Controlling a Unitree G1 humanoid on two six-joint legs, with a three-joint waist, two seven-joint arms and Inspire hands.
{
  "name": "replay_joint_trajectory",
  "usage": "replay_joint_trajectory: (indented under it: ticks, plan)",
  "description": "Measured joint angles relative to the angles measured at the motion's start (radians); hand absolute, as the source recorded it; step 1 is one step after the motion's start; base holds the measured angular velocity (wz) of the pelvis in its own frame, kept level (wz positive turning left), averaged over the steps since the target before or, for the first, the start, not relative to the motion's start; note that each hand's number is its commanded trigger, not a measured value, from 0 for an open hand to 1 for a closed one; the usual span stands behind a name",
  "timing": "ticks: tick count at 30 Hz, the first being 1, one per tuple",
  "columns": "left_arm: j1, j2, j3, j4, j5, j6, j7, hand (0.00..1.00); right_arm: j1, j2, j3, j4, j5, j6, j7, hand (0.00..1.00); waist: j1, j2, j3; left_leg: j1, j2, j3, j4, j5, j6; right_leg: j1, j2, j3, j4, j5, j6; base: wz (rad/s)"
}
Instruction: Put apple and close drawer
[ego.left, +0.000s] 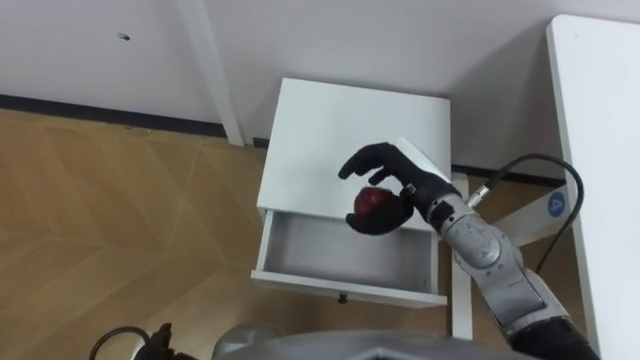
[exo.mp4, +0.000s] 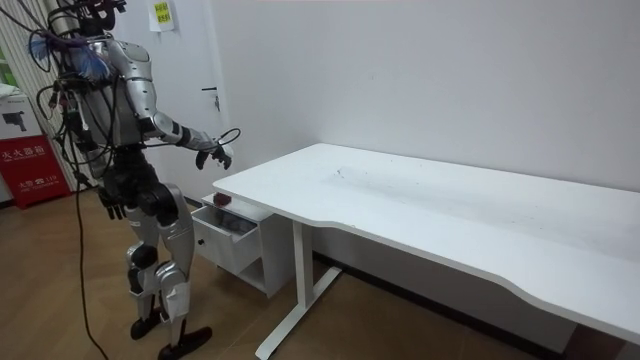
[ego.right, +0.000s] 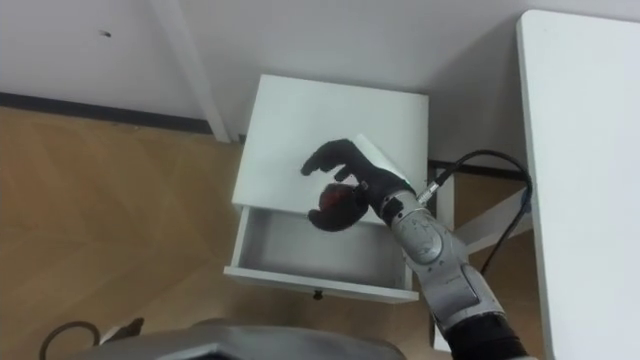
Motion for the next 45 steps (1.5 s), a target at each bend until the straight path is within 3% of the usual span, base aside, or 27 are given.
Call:
replay_joint_trajectory:
  ticks: [18,25,28,31,32,33,34,35,36,37,38,39,40,41,42,43,44,45]
  plan:
    - [0.0,-0.001,0.001,0.0,0.006,0.006,-0.008,0.0,0.0,0.016,-0.001,0.0,-0.08,0.021,0.002,0.0,0.001,0.0,-0.0033,0.002,-0.001,-0.002,0.001,0.0,0.0,0.001,-0.001,-0.003,0.0,0.0,0.0,0.0]
    - [-0.001,-0.002,-0.003,0.001,-0.043,0.004,0.007,0.0,0.007,0.015,-0.004,0.056,0.022,0.018,-0.027,0.0,-0.007,-0.008,-0.0015,0.004,-0.001,0.0,0.006,0.0,0.0,0.004,-0.003,0.001,0.001,0.0,0.0,0.0]
    - [0.003,-0.007,0.006,0.004,-0.07,0.003,0.025,0.0,0.019,0.025,-0.045,0.163,0.087,0.007,-0.083,0.0,-0.014,-0.007,0.0,0.006,-0.003,-0.002,0.008,0.0,0.0,0.012,-0.006,-0.006,0.0,0.0,0.0,0.06]
    - [0.01,-0.022,0.04,0.005,-0.082,0.003,0.038,0.0,0.028,0.047,-0.159,0.281,0.114,0.002,-0.148,0.0,-0.048,0.0,0.0028,0.003,-0.008,0.001,0.026,-0.007,0.011,0.009,-0.025,-0.023,0.03,-0.006,0.009,0.12]
    - [0.005,-0.034,0.046,0.004,-0.081,0.002,0.04,0.0,0.03,0.046,-0.227,0.335,0.131,-0.011,-0.18,0.0,-0.079,0.018,0.004,-0.012,-0.01,0.008,0.053,-0.019,0.022,-0.022,-0.039,-0.024,0.098,-0.016,0.024,0.24]
    - [0.011,-0.041,0.042,0.005,-0.103,-0.004,0.039,0.0,0.037,0.041,-0.292,0.388,0.155,-0.01,-0.223,0.0,-0.098,0.035,0.0,-0.016,-0.013,0.033,0.054,-0.022,0.029,-0.09,-0.06,-0.017,0.237,-0.027,0.037,0.24]
    - [0.004,-0.04,0.042,0.006,-0.113,-0.008,0.04,0.0,0.042,0.04,-0.322,0.411,0.171,-0.01,-0.242,0.0,-0.107,0.035,0.0017,-0.015,-0.02,0.034,0.056,-0.019,0.036,-0.14,-0.073,-0.009,0.331,-0.026,0.037,0.13]
    - [-0.002,-0.026,0.045,0.007,-0.119,-0.013,0.042,0.0,0.054,0.039,-0.373,0.452,0.185,-0.011,-0.277,0.0,-0.127,0.037,-0.0025,-0.013,-0.038,0.046,0.064,-0.021,0.055,-0.249,-0.108,0.04,0.536,0.001,0.022,0.05]
    - [-0.015,-0.013,0.055,0.021,-0.125,-0.023,0.045,0.0,0.065,0.038,-0.417,0.498,0.209,-0.014,-0.303,0.0,-0.141,0.037,0.0,-0.015,-0.041,0.056,0.096,-0.033,0.074,-0.373,-0.126,0.096,0.734,0.119,0.02,-0.06]
    - [-0.023,-0.012,0.064,0.031,-0.124,-0.025,0.047,0.0,0.069,0.035,-0.439,0.525,0.222,-0.015,-0.313,0.0,-0.143,0.046,-0.0022,-0.019,-0.032,0.063,0.116,-0.043,0.086,-0.438,-0.121,0.125,0.815,0.218,0.03,-0.61]
    - [-0.032,-0.003,0.065,0.059,-0.13,-0.035,0.054,0.0,0.057,0.033,-0.471,0.562,0.252,-0.016,-0.333,0.0,-0.138,0.079,0.0034,-0.036,-0.002,0.08,0.154,-0.072,0.099,-0.578,-0.084,0.176,1.01,0.363,0.018,-1.01]
    - [-0.043,0.016,0.062,0.094,-0.145,-0.033,0.056,0.0,0.059,0.034,-0.476,0.564,0.29,-0.025,-0.347,0.0,-0.144,0.086,0.0105,-0.056,0.021,0.079,0.2,-0.09,0.105,-0.739,-0.042,0.191,1.36,0.282,-0.001,-1.04]
    - [-0.051,0.023,0.063,0.109,-0.147,-0.027,0.056,0.0,0.065,0.032,-0.476,0.566,0.303,-0.032,-0.355,0.0,-0.153,0.109,0.0118,-0.067,0.043,0.077,0.216,-0.096,0.106,-0.816,-0.018,0.176,1.511,0.235,-0.018,-0.67]
    - [-0.064,0.032,0.059,0.121,-0.148,-0.006,0.055,0.0,0.067,0.023,-0.468,0.592,0.326,-0.04,-0.367,0.0,-0.166,0.141,0.0146,-0.084,0.097,0.052,0.235,-0.101,0.108,-0.944,0.017,0.115,1.731,0.158,-0.035,-0.22]
    - [-0.077,0.045,0.058,0.117,-0.151,0.007,0.053,0.0,0.07,0.021,-0.457,0.636,0.33,-0.044,-0.373,0.0,-0.173,0.171,0.0148,-0.088,0.138,0.034,0.242,-0.098,0.108,-1.015,0.022,0.079,1.826,0.122,-0.029,0.0]
    - [-0.083,0.056,0.057,0.115,-0.154,0.007,0.052,0.0,0.071,0.02,-0.441,0.654,0.333,-0.044,-0.374,0.0,-0.175,0.18,0.0225,-0.096,0.137,0.032,0.272,-0.104,0.101,-1.033,0.024,0.082,1.852,0.106,-0.01,0.22]
    - [-0.086,0.073,0.046,0.107,-0.15,0.009,0.051,0.0,0.057,0.005,-0.408,0.693,0.354,-0.045,-0.374,0.0,-0.183,0.147,0.0334,-0.129,0.111,0.069,0.357,-0.132,0.106,-1.042,-0.004,0.128,1.878,0.058,0.025,0.32]
    - [-0.079,0.074,0.062,0.093,-0.137,0.021,0.046,0.0,0.048,-0.009,-0.394,0.714,0.37,-0.036,-0.368,0.0,-0.187,0.113,0.0311,-0.175,0.097,0.08,0.447,-0.193,0.138,-1.014,-0.04,0.176,1.856,0.028,0.024,0.33]
